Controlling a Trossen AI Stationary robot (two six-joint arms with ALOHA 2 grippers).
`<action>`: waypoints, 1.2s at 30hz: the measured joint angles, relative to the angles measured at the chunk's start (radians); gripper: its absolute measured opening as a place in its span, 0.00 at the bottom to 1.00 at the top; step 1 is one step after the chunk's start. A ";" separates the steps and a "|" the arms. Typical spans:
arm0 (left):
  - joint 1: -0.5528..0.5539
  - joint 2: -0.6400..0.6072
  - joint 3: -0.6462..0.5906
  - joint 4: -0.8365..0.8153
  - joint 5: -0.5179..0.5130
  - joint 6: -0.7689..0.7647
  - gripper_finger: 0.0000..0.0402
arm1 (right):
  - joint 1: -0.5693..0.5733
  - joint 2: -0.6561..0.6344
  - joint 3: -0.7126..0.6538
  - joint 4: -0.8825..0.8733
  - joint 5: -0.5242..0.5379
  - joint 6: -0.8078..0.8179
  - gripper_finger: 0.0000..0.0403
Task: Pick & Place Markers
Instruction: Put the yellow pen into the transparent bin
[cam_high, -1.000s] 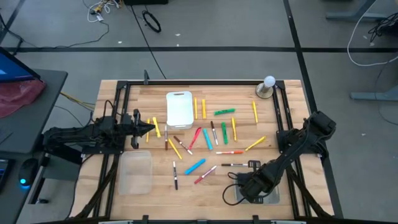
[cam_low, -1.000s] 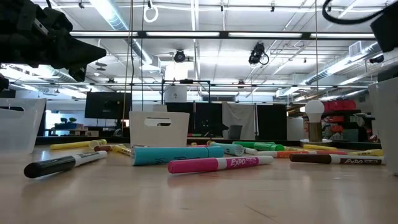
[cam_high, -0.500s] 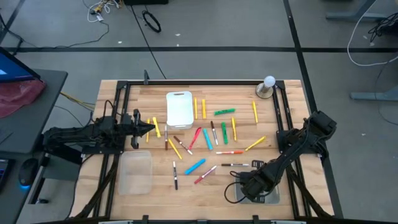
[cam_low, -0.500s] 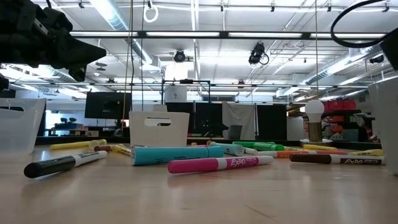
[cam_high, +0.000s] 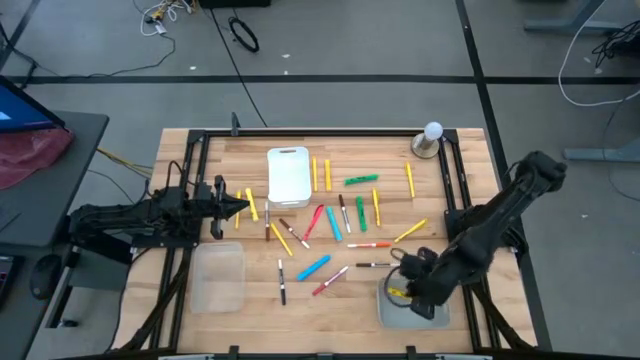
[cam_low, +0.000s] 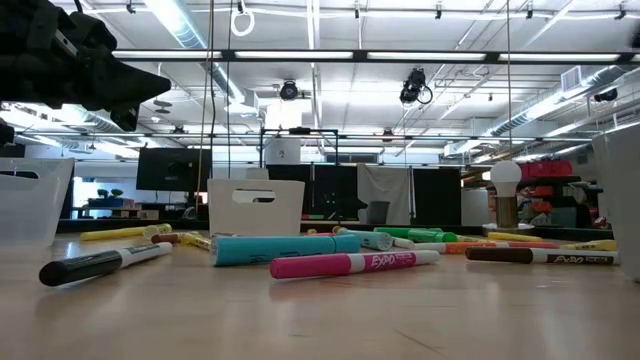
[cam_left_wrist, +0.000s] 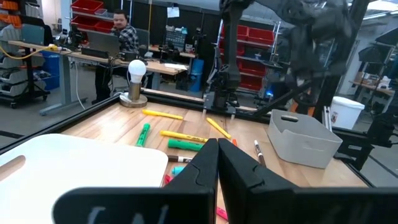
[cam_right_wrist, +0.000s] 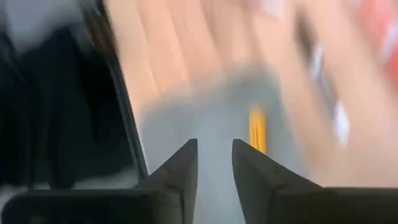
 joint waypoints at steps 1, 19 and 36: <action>0.000 0.000 0.000 0.001 0.000 0.000 0.04 | 0.006 -0.014 0.000 0.041 0.095 -0.052 0.23; -0.001 0.000 0.000 0.002 -0.014 -0.307 0.04 | -0.073 0.277 0.000 0.919 0.588 -0.975 0.19; -0.372 0.478 0.117 0.404 -0.352 -0.122 0.04 | -0.105 0.331 0.000 0.987 0.578 -1.040 0.19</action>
